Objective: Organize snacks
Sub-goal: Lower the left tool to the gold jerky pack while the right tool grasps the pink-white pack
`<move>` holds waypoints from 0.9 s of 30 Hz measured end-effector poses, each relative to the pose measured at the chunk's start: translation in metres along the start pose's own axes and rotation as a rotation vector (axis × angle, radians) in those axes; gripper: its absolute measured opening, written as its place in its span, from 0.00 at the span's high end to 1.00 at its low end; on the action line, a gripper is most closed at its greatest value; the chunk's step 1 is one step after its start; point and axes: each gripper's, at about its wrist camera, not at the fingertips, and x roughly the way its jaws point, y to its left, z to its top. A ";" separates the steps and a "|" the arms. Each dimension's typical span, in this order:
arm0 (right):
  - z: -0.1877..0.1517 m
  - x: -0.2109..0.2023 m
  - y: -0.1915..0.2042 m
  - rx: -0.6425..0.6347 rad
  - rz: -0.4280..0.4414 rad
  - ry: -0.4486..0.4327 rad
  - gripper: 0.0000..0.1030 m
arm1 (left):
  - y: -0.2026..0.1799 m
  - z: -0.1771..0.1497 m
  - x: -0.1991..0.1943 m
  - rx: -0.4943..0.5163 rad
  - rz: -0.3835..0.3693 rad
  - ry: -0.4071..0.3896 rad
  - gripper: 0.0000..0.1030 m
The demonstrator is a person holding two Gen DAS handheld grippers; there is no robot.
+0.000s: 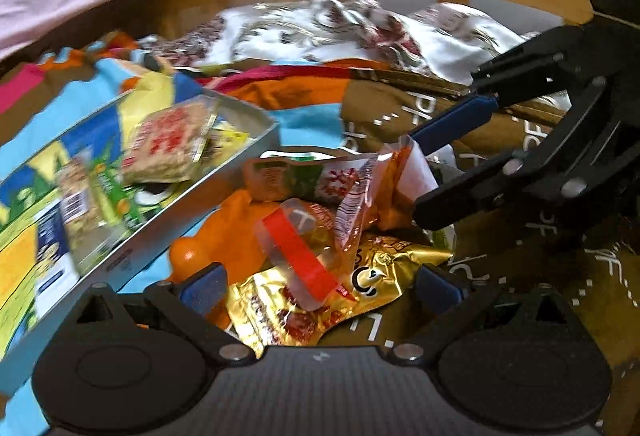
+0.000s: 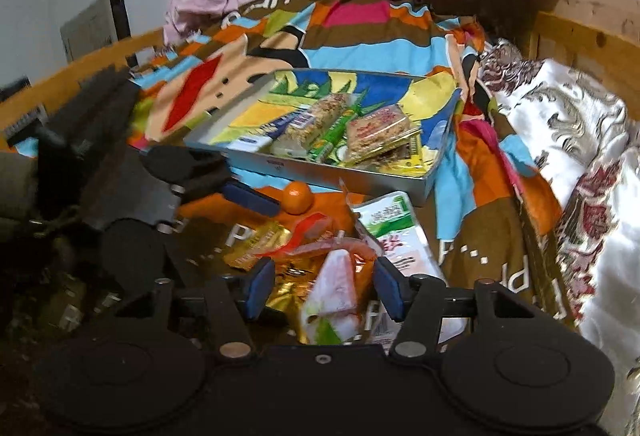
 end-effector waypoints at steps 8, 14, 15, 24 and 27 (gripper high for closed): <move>-0.004 0.006 -0.009 0.075 0.036 0.081 0.43 | 0.006 0.013 0.022 0.092 -0.131 0.088 0.00; -0.003 0.022 -0.004 0.042 -0.035 0.089 0.44 | 0.015 0.014 0.028 0.003 -0.183 0.149 0.01; -0.003 0.024 -0.004 0.040 -0.044 0.082 0.44 | 0.016 0.014 0.027 -0.013 -0.186 0.157 0.01; 0.004 0.034 -0.013 0.109 -0.065 0.042 0.47 | -0.005 0.004 0.004 -0.069 -0.190 0.246 0.05; 0.005 0.039 -0.012 0.098 -0.084 0.044 0.57 | -0.009 0.003 0.002 -0.072 -0.179 0.243 0.05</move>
